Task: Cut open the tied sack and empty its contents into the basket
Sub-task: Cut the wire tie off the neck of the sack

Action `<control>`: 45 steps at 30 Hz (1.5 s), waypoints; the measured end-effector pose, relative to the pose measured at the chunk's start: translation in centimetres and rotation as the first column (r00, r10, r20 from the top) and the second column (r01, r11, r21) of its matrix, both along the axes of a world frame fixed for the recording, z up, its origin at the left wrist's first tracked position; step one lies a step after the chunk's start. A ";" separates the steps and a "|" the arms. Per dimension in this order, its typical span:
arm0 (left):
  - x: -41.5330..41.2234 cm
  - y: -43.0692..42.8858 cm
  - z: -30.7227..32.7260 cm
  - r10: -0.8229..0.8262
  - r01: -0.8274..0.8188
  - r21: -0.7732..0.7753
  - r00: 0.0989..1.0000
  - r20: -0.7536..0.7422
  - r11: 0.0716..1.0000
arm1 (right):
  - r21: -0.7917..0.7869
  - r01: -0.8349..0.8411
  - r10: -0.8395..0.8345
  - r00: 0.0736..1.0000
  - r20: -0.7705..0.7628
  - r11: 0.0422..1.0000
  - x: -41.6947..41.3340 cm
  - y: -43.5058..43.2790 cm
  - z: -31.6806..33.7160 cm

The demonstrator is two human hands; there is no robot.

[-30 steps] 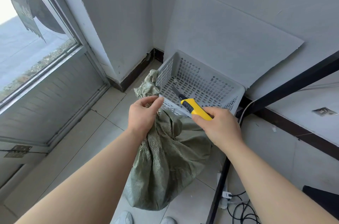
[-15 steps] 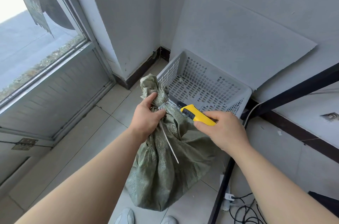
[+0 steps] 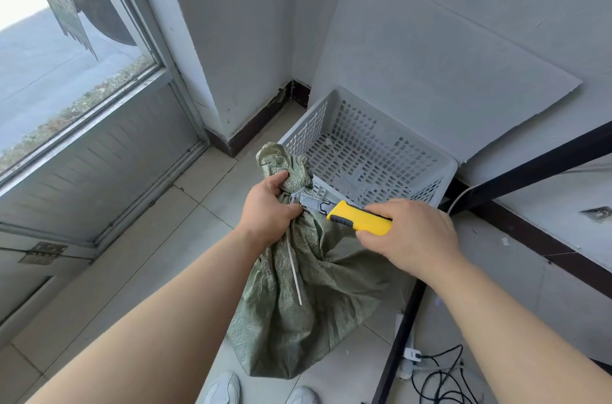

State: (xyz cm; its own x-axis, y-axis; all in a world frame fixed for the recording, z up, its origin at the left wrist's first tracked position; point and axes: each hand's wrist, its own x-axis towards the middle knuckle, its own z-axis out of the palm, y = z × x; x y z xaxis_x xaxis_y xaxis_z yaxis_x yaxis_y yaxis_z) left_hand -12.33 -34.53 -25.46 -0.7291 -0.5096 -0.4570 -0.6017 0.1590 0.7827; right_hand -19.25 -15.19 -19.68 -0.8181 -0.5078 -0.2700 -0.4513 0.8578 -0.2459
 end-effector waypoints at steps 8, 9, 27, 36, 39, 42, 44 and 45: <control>-0.4 0.4 -0.3 0.028 -0.028 0.021 0.999 0.024 0.999 | -0.069 0.060 -0.069 0.990 -0.126 0.996 1.3 0.3 -1.3; -0.5 0.5 -0.4 0.042 -0.042 0.022 0.999 0.025 0.999 | -0.086 0.072 -0.084 0.986 -0.141 0.994 1.5 0.4 -1.4; -1.2 1.1 -2.1 0.337 -0.328 0.276 0.941 0.013 0.904 | -0.113 0.140 -0.154 0.981 -0.121 0.984 2.6 -0.9 -2.3; -2.0 1.1 -1.1 0.257 -0.248 0.169 0.966 -0.034 0.954 | -0.161 0.189 -0.207 0.972 -0.107 0.969 2.2 0.0 -2.6; -2.1 0.9 -1.0 0.220 -0.204 0.233 0.975 -0.043 0.951 | -0.169 0.204 -0.222 0.970 -0.097 0.964 2.2 0.4 -2.7; -2.1 0.9 -0.7 0.220 -0.189 0.331 0.974 -0.057 0.924 | -0.160 0.205 -0.222 0.971 -0.092 0.965 1.9 0.5 -2.7; -2.1 1.0 -0.5 0.245 -0.201 0.327 0.964 -0.099 0.924 | -0.157 0.202 -0.217 0.972 -0.085 0.967 1.8 0.4 -2.7; -2.1 1.1 -0.4 0.264 -0.212 0.318 0.956 -0.128 0.924 | -0.157 0.198 -0.213 0.974 -0.083 0.968 1.7 0.3 -2.6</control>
State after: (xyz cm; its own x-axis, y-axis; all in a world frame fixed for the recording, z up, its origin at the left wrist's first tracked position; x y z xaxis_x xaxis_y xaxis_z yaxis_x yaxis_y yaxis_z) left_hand -14.44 -33.39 -25.83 -0.6810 -0.5366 -0.4983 -0.4513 -0.2284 0.8627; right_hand -17.51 -14.84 -22.27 -0.9277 -0.3539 -0.1184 -0.2972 0.8926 -0.3391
